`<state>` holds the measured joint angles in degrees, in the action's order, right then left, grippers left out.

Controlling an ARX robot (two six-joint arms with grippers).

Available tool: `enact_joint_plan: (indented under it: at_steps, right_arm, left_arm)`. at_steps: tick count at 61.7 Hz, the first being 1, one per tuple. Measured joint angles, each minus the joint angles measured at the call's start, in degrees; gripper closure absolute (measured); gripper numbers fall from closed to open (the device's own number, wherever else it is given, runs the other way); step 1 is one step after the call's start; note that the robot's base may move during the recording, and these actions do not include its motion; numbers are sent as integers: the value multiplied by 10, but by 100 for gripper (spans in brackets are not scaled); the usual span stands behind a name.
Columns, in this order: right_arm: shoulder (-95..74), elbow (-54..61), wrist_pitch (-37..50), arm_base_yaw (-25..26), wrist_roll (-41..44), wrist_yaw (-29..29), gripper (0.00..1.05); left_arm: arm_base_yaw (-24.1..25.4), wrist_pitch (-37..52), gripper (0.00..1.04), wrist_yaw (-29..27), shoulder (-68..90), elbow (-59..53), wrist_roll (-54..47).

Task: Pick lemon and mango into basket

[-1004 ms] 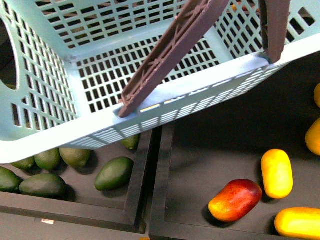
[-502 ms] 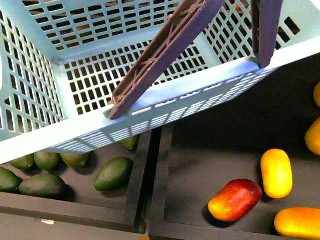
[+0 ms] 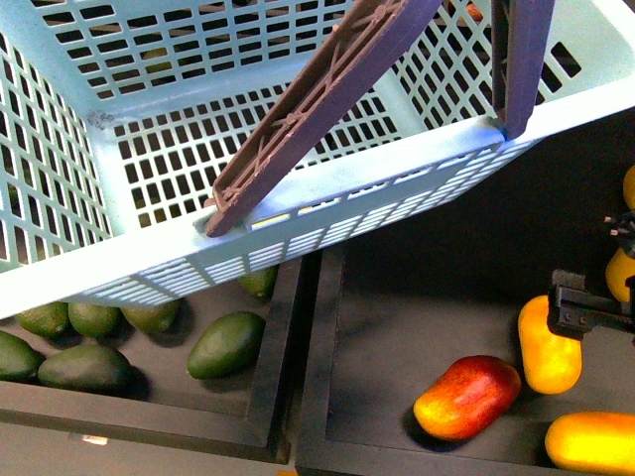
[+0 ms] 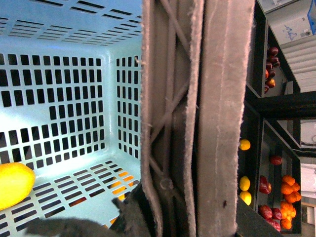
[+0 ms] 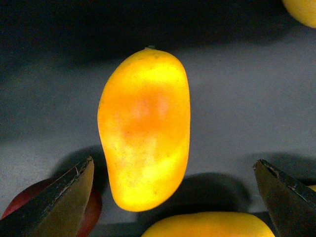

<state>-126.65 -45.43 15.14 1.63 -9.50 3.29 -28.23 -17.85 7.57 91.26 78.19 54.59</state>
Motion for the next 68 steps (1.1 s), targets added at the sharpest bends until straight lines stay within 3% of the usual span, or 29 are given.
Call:
enact_joint_plan:
  at_steps: [23,54,63,68]
  right_arm:
    - [-71,-75,-25,-31,-24,-4,9]
    - [-141,-148,-63,-31,-75,19,9]
    - [-147,-155,-68,-30,-89,19,33]
    - [-145,-150,-61,-28,-92,17,40]
  left_arm:
    - [0,0,89,3,0,0,1]
    - [0,0,89,3,0,0,0]
    - [0,0,89,2,0,0,0]
    - [0,0,89,1,0,0,0]
